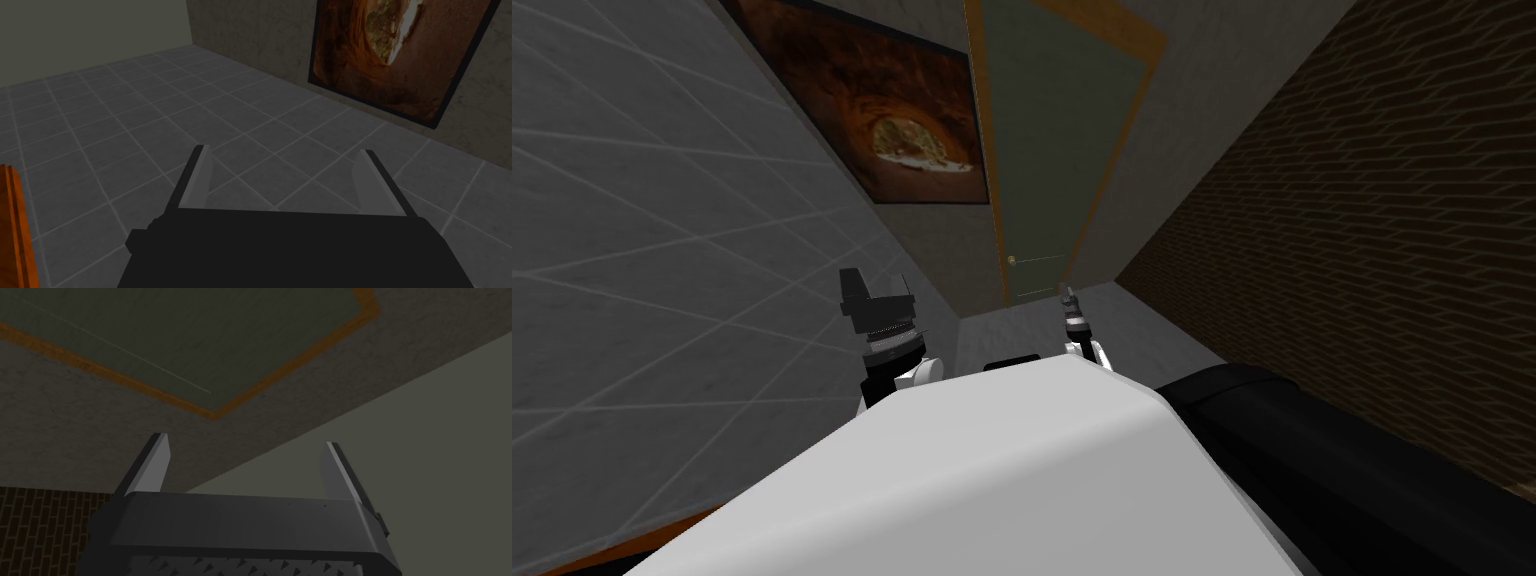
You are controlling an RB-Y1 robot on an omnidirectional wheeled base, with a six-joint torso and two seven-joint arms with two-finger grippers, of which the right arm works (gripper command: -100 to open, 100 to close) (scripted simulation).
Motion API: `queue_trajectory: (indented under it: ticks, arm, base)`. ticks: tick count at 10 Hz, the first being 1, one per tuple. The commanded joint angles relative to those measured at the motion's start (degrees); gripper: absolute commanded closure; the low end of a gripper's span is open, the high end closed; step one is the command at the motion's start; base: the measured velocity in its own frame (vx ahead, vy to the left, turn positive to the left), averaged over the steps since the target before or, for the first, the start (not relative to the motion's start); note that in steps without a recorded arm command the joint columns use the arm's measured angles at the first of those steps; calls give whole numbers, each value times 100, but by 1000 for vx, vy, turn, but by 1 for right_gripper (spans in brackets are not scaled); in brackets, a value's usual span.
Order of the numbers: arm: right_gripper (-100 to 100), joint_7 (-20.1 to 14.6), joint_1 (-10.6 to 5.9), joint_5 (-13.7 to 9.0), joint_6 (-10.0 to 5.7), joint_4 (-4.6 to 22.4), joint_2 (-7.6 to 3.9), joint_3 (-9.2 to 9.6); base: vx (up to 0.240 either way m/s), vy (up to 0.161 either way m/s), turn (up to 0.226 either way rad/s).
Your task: Pull the door open
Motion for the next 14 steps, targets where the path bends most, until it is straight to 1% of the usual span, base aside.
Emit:
queue_trajectory:
  ticks: [1, 5, 6, 10, 11, 14]
  arm:
    - [-100, 139, -48, 40, -62, 181, -36, -43]
    - [-100, 491, -120, 155, -216, 607, -90, -126]
    - [-100, 668, -156, 213, -293, 821, -115, -167]
    - [-100, 1030, -231, 332, -452, 1260, -152, -252]
    - [-100, 1212, -268, 391, -531, 1479, -168, -294]
    - [-100, 1484, -323, 480, -650, 1808, -183, -358]
  base:
    - [100, 47, 27]
    - [104, 46, 33]
    - [129, 42, 47]
    - [130, 49, 33]
    - [135, 74, 55]
    - [123, 59, 37]
